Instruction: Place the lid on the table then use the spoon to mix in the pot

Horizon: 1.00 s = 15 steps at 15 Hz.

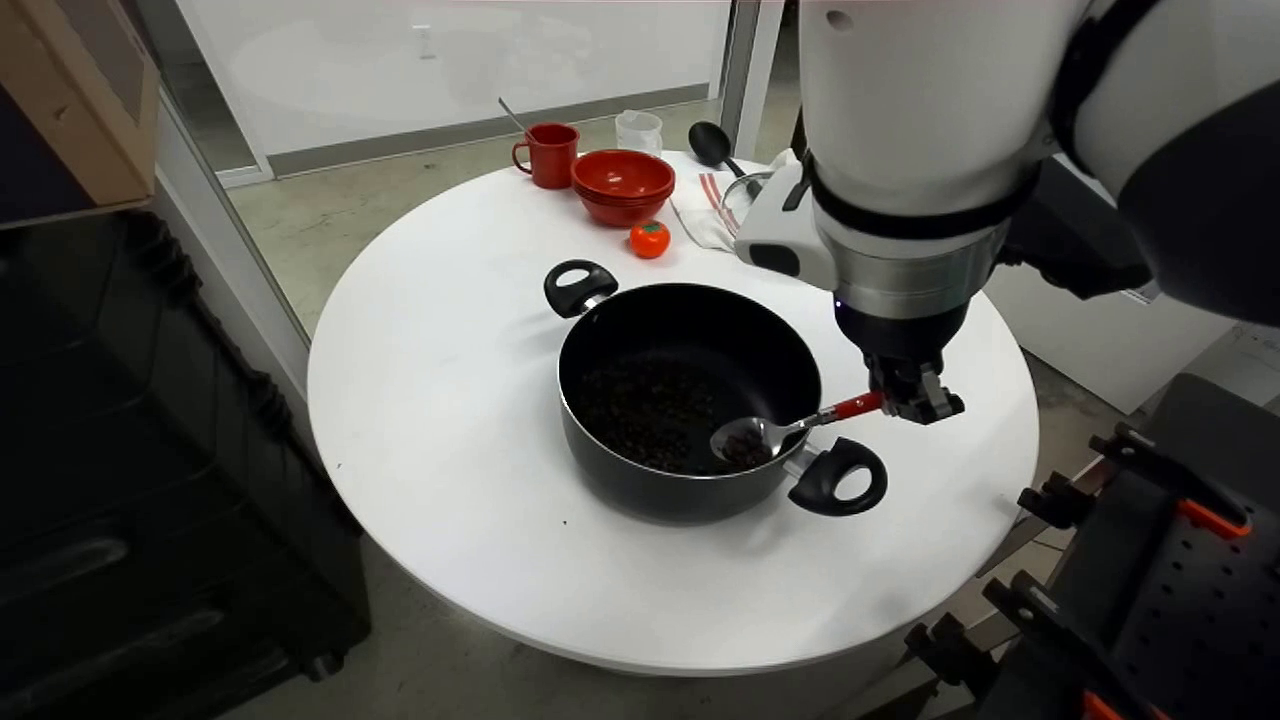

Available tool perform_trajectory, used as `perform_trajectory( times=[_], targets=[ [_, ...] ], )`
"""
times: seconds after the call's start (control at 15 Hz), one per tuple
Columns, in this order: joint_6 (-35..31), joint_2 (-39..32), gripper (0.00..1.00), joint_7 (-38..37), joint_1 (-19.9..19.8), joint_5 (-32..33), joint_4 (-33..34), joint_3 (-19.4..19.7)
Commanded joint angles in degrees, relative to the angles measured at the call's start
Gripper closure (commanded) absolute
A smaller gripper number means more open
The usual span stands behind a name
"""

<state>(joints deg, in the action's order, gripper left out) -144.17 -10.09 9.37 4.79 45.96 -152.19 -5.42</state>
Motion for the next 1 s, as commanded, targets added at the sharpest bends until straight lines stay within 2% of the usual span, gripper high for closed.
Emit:
perform_trajectory(
  times=[0.0, 0.27, 0.4, 0.67, 0.93],
  targets=[
    [0.0, 1.4, 0.95, -2.4, 0.2, -2.8, 1.1, 0.1],
    [0.4, 1.1, 0.95, -3.3, 0.3, -6.7, 5.2, 0.4],
    [-0.3, 1.2, 0.95, -4.7, 0.4, -5.5, 7.1, 1.1],
    [-0.1, 1.2, 0.95, -8.4, 0.6, -0.7, 10.8, 2.4],
    [1.1, 1.5, 0.95, -13.5, 0.4, 9.3, 12.1, 4.2]
  ],
)
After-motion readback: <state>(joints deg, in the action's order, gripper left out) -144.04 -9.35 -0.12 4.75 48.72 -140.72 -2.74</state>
